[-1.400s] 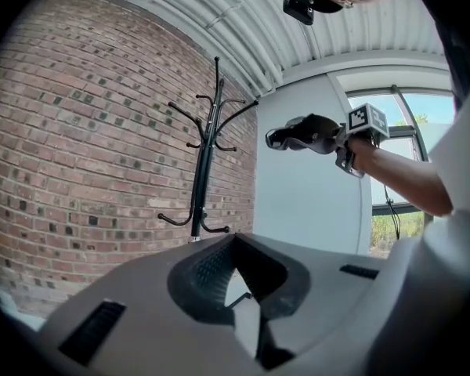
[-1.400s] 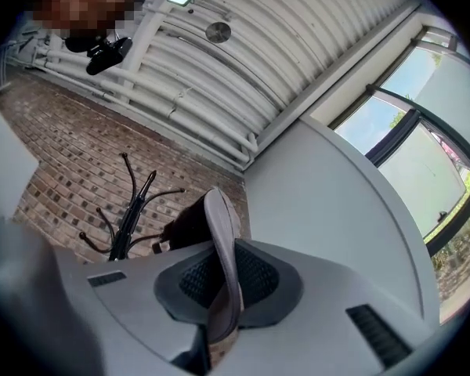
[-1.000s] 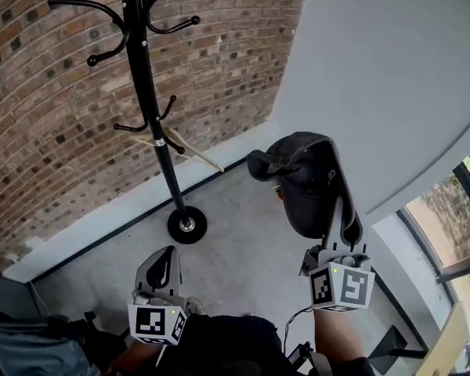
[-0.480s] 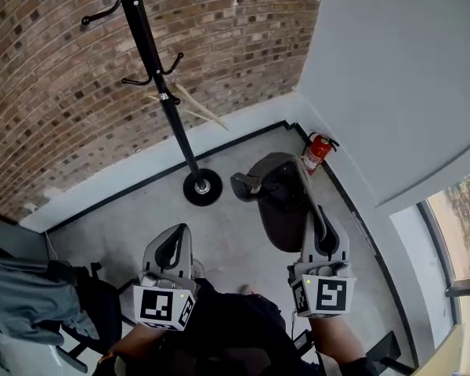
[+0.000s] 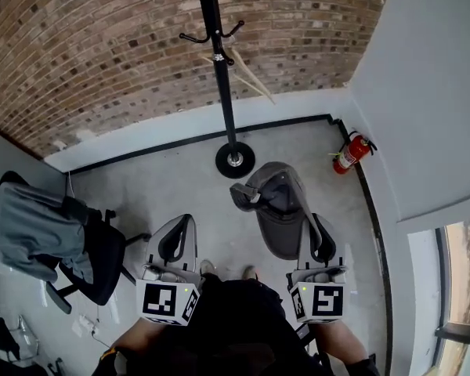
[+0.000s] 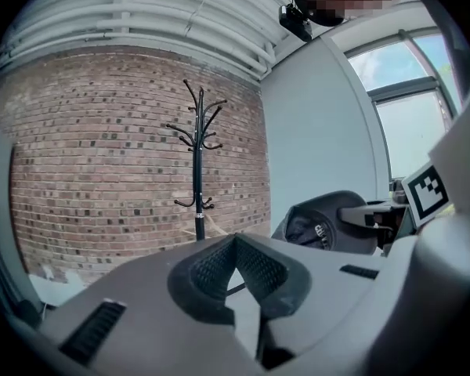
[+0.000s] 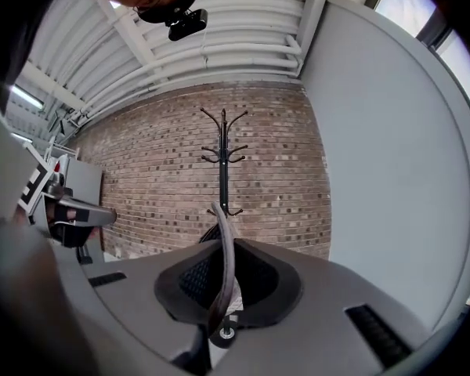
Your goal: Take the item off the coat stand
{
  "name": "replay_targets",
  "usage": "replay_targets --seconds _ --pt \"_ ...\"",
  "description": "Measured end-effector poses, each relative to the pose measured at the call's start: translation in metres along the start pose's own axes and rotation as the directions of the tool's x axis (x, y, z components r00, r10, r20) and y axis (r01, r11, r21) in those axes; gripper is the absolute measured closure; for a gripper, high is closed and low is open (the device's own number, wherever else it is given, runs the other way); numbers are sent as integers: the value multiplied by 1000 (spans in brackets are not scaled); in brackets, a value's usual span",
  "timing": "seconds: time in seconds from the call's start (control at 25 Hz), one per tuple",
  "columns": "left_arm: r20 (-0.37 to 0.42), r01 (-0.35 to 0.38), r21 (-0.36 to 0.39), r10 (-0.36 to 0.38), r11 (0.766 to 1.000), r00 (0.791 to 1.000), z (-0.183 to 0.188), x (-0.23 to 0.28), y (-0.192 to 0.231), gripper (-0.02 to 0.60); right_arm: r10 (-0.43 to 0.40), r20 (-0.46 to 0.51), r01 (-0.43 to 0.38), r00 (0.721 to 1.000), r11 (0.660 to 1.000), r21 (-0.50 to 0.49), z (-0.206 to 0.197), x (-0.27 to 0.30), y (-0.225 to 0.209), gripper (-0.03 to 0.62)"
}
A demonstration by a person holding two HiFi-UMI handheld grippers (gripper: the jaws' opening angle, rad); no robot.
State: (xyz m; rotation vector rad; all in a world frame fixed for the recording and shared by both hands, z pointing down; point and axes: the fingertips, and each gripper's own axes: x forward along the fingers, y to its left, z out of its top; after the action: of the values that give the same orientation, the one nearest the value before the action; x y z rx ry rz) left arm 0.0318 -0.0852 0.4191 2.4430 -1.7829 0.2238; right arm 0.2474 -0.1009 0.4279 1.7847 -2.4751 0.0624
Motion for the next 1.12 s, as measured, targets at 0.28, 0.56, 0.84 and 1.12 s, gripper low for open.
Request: replay_targets --seconds 0.28,0.56,0.84,1.12 --pt "-4 -38 -24 38 999 999 -14 -39 34 557 33 -27 -33 999 999 -2 -4 -12 52 563" --pt "-24 8 -63 -10 998 1000 -40 -67 72 557 -3 -158 3 988 1000 3 -21 -25 115 563" --pt "-36 87 -79 -90 993 995 -62 -72 101 557 -39 -117 36 992 999 -26 -21 -26 158 563" --pt "-14 65 -66 -66 996 998 -55 -78 92 557 6 -110 -9 994 1000 -29 -21 -27 158 563"
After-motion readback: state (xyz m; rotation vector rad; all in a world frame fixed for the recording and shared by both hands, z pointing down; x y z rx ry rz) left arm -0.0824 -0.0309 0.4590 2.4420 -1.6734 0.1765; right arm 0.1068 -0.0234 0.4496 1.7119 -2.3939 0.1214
